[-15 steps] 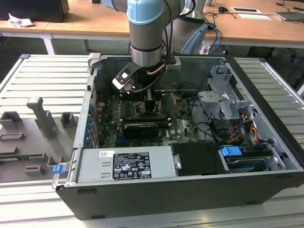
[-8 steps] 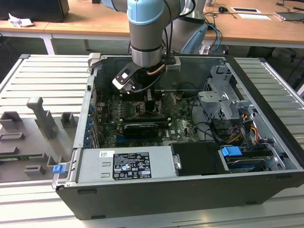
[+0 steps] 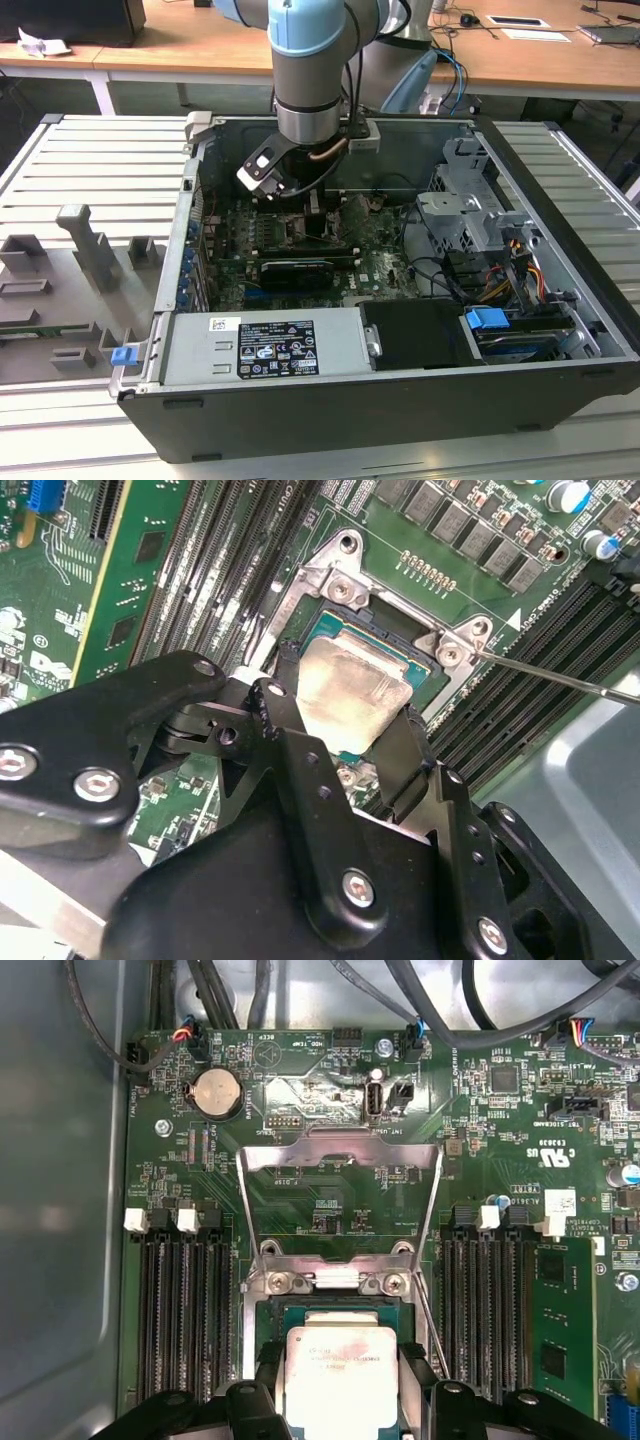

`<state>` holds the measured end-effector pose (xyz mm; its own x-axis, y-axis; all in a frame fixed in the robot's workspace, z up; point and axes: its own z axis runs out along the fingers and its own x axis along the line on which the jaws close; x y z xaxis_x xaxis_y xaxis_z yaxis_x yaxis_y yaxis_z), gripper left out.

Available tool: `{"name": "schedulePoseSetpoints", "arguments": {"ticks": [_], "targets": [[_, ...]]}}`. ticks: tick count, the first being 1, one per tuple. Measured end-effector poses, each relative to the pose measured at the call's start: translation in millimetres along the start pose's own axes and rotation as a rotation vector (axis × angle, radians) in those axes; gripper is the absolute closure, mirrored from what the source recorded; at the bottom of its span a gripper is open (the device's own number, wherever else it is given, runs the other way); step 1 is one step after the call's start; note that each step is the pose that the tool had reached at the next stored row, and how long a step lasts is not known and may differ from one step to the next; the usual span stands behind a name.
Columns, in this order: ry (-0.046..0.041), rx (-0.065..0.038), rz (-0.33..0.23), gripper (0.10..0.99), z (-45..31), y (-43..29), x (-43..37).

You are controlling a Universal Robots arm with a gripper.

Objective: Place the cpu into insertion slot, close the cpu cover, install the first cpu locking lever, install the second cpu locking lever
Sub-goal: 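Place the cpu into insertion slot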

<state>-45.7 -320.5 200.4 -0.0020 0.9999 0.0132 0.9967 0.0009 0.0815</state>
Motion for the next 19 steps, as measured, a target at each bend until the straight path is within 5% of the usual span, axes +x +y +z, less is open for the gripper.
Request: {"name": "schedulePoseSetpoints", "arguments": {"ticks": [5, 6, 19], "targets": [[-0.0001, 0.000, 0.000, 0.533, 0.9, -0.1, 0.1], [-0.0001, 0.000, 0.000, 0.471, 1.0, -0.1, 0.1], [0.0027, 0.000, -0.012, 0.471, 0.8, 0.6, 3.2]]}}
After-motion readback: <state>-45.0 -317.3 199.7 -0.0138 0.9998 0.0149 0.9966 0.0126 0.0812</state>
